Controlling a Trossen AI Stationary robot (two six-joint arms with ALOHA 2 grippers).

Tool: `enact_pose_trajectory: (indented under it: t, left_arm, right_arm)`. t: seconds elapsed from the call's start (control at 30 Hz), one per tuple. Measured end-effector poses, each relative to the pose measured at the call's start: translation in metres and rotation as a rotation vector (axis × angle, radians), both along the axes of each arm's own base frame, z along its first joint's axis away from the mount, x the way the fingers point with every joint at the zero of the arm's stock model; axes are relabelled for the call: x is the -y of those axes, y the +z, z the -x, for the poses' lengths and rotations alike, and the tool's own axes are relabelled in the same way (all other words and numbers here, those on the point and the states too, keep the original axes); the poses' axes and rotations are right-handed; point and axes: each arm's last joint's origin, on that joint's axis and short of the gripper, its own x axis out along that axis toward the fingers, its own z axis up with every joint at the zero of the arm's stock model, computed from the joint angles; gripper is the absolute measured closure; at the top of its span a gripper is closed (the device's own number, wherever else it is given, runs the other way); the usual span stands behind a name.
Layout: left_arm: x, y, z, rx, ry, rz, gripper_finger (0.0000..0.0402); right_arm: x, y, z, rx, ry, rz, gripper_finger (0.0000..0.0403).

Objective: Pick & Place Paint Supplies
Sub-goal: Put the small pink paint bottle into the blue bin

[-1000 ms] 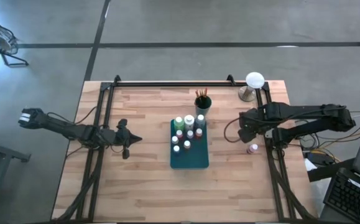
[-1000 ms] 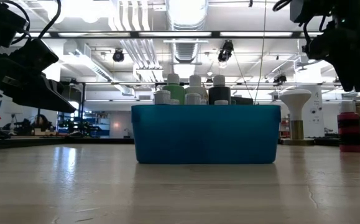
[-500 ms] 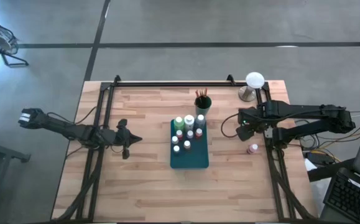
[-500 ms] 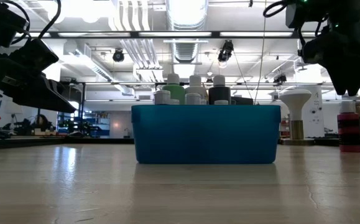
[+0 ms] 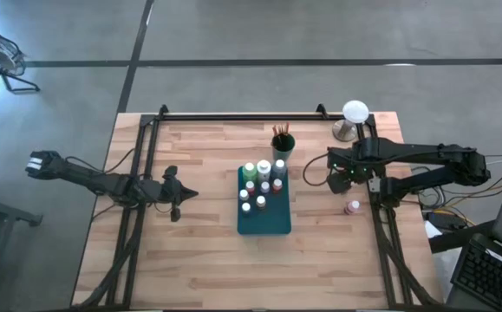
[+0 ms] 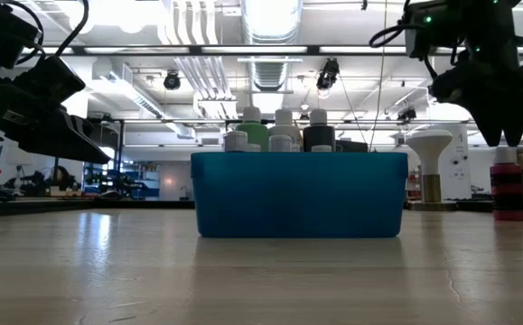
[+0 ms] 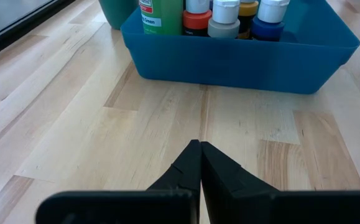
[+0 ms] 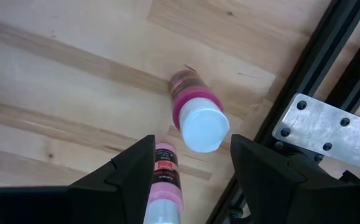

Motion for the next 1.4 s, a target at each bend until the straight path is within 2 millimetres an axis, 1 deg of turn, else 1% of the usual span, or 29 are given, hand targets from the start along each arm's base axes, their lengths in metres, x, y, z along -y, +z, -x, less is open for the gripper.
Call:
enact_pose_trajectory:
  t: [0.2,0.43,0.77,1.1,1.4]
  left_arm:
    - [0.000,0.000,0.000,0.000,0.000,0.000,0.0394]
    - [0.000,0.000,0.000,0.000,0.000,0.000,0.0394]
    - [0.000,0.000,0.000,0.000,0.000,0.000,0.0394]
    - [0.000,0.000,0.000,-0.001,0.000,0.000,0.0394]
    - [0.000,0.000,0.000,0.000,0.000,0.000,0.0394]
  right_arm:
    - [0.001,-0.001,-0.001,0.007,-0.007,0.001,0.0195]
    - [0.005,-0.011,0.003,-0.008,-0.041,-0.042,0.0197]
    - [0.008,-0.019,0.004,0.010,-0.041,-0.040,0.0198]
    - [0.013,-0.020,0.004,0.012,-0.051,-0.023,0.0214]
    - [0.014,-0.026,0.006,0.005,-0.059,-0.025,0.0222]
